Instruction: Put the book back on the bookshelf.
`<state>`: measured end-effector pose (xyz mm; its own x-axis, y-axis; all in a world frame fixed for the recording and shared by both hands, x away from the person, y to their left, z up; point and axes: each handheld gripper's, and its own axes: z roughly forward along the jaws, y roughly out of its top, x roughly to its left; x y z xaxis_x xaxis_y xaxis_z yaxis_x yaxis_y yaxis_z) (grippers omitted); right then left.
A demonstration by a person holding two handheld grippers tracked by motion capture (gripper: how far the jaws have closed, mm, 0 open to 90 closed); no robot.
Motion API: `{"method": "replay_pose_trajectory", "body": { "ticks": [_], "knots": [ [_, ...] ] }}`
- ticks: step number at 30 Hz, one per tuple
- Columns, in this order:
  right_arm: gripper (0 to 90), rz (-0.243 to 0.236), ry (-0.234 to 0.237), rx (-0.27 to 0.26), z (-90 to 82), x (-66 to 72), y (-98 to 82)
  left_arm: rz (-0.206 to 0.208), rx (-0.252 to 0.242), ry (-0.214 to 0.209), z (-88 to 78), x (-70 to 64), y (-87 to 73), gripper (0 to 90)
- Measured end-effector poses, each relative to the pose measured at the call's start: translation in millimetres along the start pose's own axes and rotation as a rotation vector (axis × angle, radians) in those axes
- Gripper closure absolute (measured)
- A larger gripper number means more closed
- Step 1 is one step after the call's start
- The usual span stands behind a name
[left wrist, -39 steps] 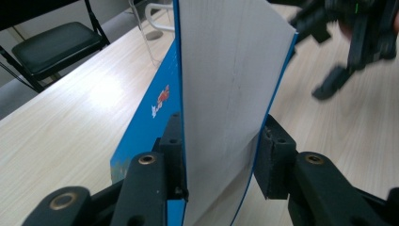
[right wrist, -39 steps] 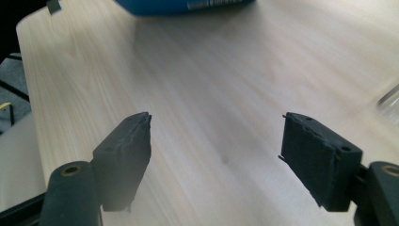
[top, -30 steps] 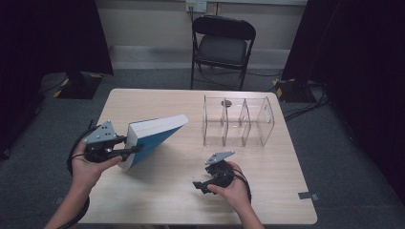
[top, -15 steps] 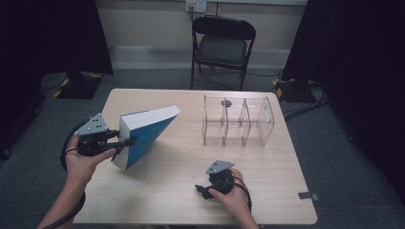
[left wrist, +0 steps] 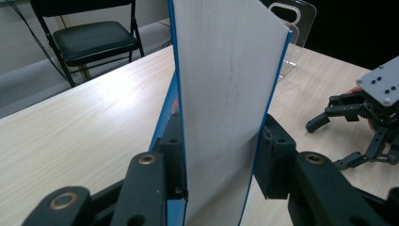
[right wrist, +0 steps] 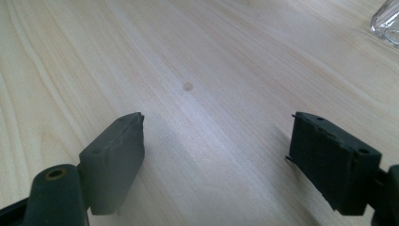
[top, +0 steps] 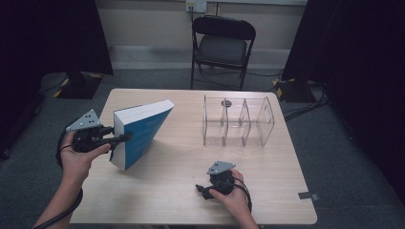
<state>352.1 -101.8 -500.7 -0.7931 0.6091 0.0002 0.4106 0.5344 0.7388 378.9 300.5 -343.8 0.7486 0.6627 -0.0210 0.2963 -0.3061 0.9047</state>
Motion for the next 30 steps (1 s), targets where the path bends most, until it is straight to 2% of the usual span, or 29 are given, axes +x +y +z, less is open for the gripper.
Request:
{"method": "replay_pose_trajectory", "body": {
  "ticks": [18,23,25,27,28,29,30],
  "knots": [
    [17.6,0.001,0.000,0.000,0.0,0.1,0.0,-0.065,-0.047,0.022,-15.1,9.5,-20.2,60.6],
    [17.6,0.001,0.001,0.000,0.0,0.1,-0.1,-0.069,-0.055,0.028,-18.3,12.5,-24.3,60.5],
    [17.6,0.001,0.000,0.000,0.0,0.1,-0.1,-0.085,-0.061,0.027,-19.1,14.1,-26.2,60.3],
    [17.6,0.001,0.001,0.000,0.1,0.1,-0.1,-0.078,-0.062,0.039,-18.8,13.8,-26.6,56.9],
    [17.6,0.001,0.001,0.000,0.0,0.0,0.0,-0.033,-0.045,0.061,-16.9,9.9,-25.0,54.0],
    [17.6,0.001,0.001,0.000,0.0,0.1,0.0,-0.051,-0.020,0.062,-14.9,8.2,-23.8,47.6],
    [17.6,0.001,0.001,0.000,0.1,0.1,-0.1,-0.051,-0.020,0.062,-14.9,8.2,-23.8,41.5]
  ]
}}
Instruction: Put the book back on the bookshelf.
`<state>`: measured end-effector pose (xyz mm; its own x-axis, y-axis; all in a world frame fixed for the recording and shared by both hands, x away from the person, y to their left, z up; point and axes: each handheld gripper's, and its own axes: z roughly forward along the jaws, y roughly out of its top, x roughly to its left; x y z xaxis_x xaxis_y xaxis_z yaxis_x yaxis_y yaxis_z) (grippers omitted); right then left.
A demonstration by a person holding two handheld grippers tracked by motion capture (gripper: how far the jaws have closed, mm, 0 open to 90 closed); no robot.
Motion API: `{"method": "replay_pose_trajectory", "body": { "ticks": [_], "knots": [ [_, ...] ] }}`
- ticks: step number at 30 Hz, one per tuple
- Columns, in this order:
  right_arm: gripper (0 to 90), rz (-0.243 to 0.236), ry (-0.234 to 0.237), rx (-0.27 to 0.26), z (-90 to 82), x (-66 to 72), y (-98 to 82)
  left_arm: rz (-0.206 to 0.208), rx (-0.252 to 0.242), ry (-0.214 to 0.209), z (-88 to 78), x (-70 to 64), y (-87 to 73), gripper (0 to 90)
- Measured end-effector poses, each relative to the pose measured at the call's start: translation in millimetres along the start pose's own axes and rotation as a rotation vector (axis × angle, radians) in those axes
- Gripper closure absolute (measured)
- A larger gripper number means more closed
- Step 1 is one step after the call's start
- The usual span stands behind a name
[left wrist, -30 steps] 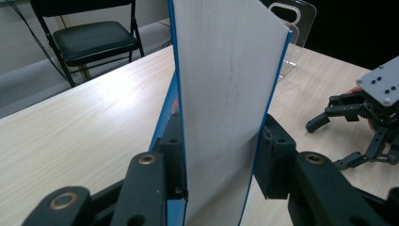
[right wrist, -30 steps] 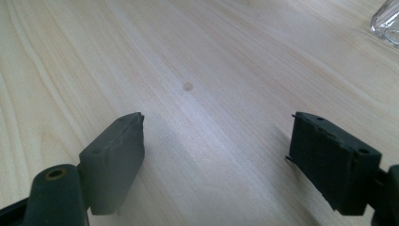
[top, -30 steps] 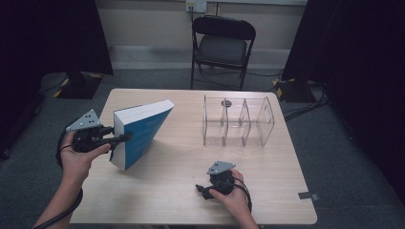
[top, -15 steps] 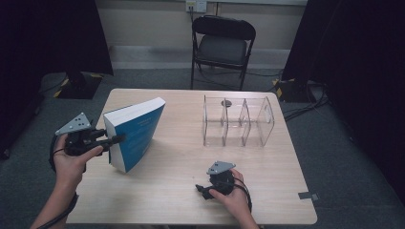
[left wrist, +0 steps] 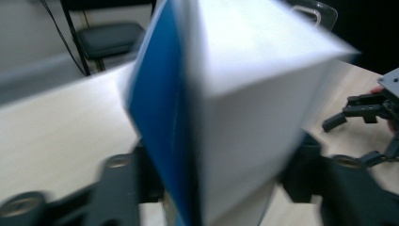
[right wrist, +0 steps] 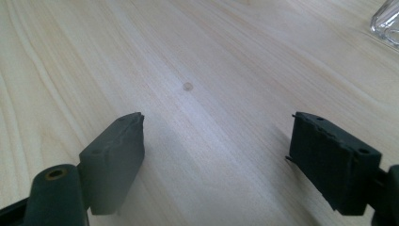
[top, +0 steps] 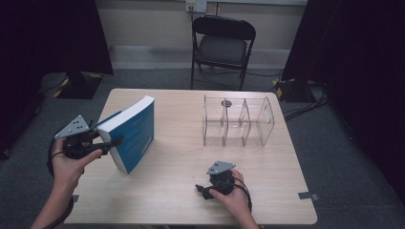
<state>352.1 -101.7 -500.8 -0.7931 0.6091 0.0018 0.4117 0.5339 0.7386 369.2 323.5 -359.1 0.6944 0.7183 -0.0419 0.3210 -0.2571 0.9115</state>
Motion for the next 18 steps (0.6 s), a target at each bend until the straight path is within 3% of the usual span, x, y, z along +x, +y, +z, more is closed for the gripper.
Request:
{"method": "replay_pose_trajectory", "body": {
  "ticks": [1,2,5,8,18],
  "knots": [
    [17.6,-0.001,0.000,-0.001,0.0,-0.1,0.1,-0.044,0.024,-0.006,2.2,-1.4,1.1,44.0],
    [17.5,0.000,0.000,0.000,0.1,0.0,0.1,-0.028,0.029,0.021,1.7,-2.2,2.2,53.4],
    [17.5,-0.001,-0.001,0.000,0.1,0.2,0.1,-0.026,0.041,0.047,-0.2,-0.1,3.6,59.3],
    [17.5,0.000,0.000,-0.001,0.1,0.1,0.0,-0.016,0.062,0.066,-0.7,-1.5,5.7,60.1],
    [17.5,-0.001,-0.003,0.000,0.1,0.3,0.0,-0.019,0.058,0.089,-1.2,-3.6,5.0,60.2]
  ]
}}
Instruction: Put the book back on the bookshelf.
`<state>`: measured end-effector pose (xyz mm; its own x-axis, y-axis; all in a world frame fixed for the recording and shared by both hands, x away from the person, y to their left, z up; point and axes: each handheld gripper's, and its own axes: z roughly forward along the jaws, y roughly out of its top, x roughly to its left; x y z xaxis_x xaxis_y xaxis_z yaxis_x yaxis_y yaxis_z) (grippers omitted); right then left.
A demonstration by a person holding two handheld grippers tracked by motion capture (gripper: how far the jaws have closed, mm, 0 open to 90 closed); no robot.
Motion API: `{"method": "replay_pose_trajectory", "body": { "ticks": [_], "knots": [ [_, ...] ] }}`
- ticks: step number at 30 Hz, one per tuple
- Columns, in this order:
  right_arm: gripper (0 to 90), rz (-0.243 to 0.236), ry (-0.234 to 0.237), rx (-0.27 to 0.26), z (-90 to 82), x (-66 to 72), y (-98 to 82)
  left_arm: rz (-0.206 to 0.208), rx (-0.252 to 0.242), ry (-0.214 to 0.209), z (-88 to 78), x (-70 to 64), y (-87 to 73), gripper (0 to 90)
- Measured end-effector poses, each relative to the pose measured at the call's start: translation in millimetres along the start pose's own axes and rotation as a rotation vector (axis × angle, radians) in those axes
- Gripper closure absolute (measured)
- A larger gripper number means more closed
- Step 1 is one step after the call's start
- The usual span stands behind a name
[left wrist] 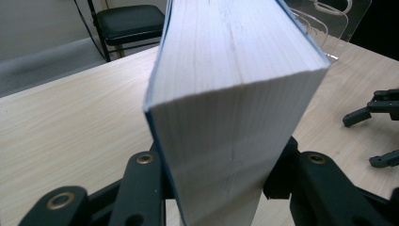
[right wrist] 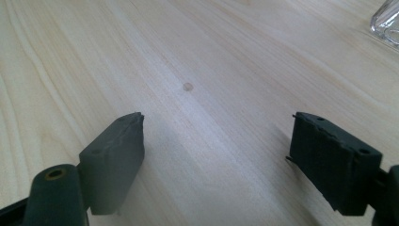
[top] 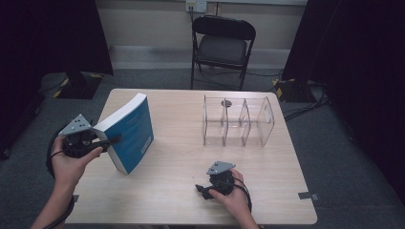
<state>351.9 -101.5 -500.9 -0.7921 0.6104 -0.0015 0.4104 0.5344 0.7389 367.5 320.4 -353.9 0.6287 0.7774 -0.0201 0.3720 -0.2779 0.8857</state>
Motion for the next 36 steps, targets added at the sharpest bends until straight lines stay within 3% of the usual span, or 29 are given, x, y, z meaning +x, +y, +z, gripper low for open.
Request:
{"method": "replay_pose_trajectory", "body": {
  "ticks": [17,28,32,36],
  "knots": [
    [17.3,0.006,-0.006,0.001,0.2,0.8,0.2,0.003,0.020,0.042,-0.7,-4.9,1.7,59.0],
    [17.2,0.007,-0.011,0.001,0.3,1.2,0.3,0.047,0.042,0.118,1.3,-7.3,2.9,53.6],
    [17.2,0.007,-0.011,0.001,0.3,1.3,0.3,0.044,0.045,0.124,1.5,-8.4,3.1,51.6],
    [17.2,0.007,-0.011,0.001,0.3,1.3,0.3,0.047,0.083,0.113,4.3,-6.6,4.6,49.1]
  ]
}}
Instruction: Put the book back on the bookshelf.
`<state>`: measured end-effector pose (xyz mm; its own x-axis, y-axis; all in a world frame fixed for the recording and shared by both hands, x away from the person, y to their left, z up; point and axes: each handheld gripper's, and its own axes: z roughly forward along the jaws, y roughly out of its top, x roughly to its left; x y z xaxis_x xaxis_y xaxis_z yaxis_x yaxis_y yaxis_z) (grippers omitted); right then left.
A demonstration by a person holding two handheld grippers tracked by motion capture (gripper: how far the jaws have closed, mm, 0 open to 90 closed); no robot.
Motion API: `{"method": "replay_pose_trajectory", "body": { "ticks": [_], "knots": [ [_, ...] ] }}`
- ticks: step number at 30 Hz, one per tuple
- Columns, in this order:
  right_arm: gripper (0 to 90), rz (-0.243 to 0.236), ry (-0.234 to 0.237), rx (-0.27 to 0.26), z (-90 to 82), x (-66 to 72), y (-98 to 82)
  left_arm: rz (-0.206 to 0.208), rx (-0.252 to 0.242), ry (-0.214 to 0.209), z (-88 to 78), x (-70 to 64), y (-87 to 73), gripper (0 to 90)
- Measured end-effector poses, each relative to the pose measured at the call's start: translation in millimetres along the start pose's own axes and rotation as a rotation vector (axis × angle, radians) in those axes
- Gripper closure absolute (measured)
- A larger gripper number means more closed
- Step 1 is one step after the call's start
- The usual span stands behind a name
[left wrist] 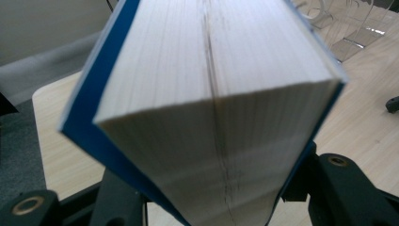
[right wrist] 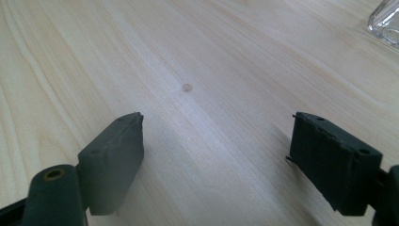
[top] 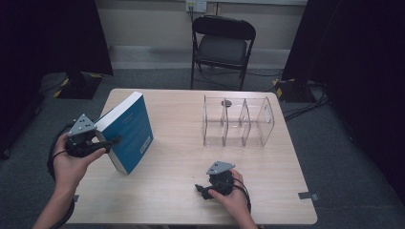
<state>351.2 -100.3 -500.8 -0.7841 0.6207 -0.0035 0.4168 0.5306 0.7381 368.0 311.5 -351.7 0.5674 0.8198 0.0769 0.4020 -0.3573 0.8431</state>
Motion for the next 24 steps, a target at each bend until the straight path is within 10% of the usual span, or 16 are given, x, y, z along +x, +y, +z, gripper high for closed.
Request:
{"method": "replay_pose_trajectory", "body": {
  "ticks": [24],
  "knots": [
    [17.1,0.003,-0.003,0.001,0.0,0.4,0.1,-0.102,0.089,-0.033,0.0,1.8,10.6,58.9]
  ]
}}
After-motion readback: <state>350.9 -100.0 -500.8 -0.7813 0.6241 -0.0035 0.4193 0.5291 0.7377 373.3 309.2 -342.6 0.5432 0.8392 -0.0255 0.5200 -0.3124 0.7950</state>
